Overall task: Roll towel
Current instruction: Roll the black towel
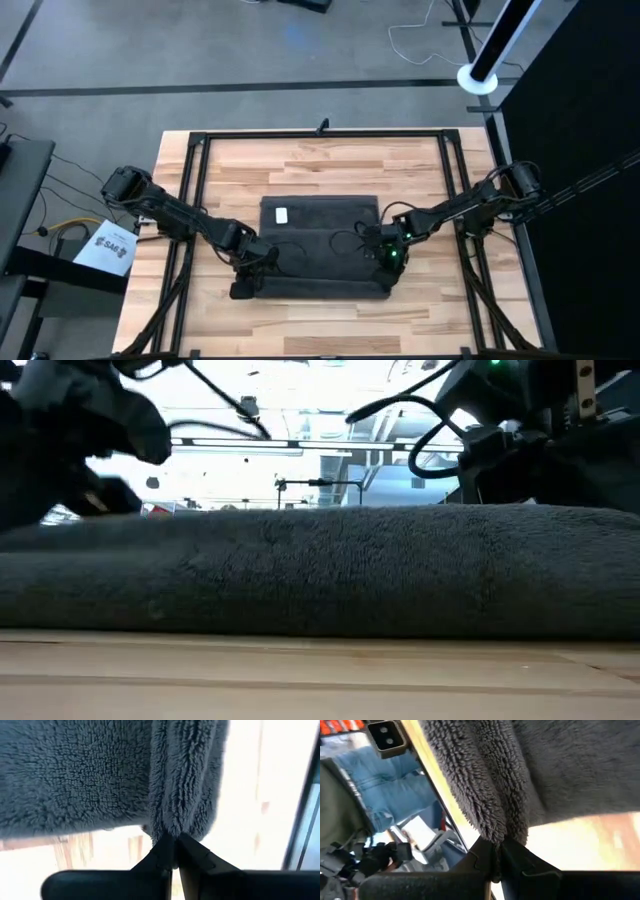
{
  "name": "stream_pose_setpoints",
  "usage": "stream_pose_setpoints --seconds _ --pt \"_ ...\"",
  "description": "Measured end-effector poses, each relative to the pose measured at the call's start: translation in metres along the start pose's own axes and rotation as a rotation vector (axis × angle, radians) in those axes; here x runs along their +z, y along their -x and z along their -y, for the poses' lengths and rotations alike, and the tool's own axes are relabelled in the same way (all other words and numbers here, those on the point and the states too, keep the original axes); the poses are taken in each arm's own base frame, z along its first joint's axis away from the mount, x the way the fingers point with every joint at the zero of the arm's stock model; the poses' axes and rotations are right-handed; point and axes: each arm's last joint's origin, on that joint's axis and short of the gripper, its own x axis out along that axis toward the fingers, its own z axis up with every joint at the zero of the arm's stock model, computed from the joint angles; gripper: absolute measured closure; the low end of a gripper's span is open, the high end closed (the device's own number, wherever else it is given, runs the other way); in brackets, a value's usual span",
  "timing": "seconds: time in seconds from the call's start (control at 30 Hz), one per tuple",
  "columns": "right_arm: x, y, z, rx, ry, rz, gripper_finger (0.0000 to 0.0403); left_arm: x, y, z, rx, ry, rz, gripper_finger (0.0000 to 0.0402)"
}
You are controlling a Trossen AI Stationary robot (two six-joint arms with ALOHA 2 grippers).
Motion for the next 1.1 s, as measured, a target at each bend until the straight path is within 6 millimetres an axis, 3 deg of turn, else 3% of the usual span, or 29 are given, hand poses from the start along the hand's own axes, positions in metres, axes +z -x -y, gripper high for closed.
stream_pose_setpoints --seconds 0.17,0.37,0.5,0.73,1.1 --pt "0.008 0.013 0.005 -0.032 0.002 0.015 0.0399 -0.006 -0.002 0.009 0.037 -0.007 0.001 0.0401" --pt "0.016 0.024 0.02 -0.082 -0.028 0.051 0.0399 -0.001 -0.022 0.006 0.104 -0.011 -0.042 0.0401" --pt "0.016 0.021 0.021 -0.101 -0.034 0.04 0.0399 0.001 -0.031 0.003 0.137 -0.007 -0.058 0.0401" --pt "0.003 0.006 0.012 -0.118 0.0 -0.025 0.0399 0.004 -0.026 0.005 0.126 0.011 -0.002 0.0401" --pt "-0.004 -0.002 0.013 -0.152 -0.031 -0.047 0.0399 0.009 -0.019 0.0 0.122 0.027 0.05 0.0401"
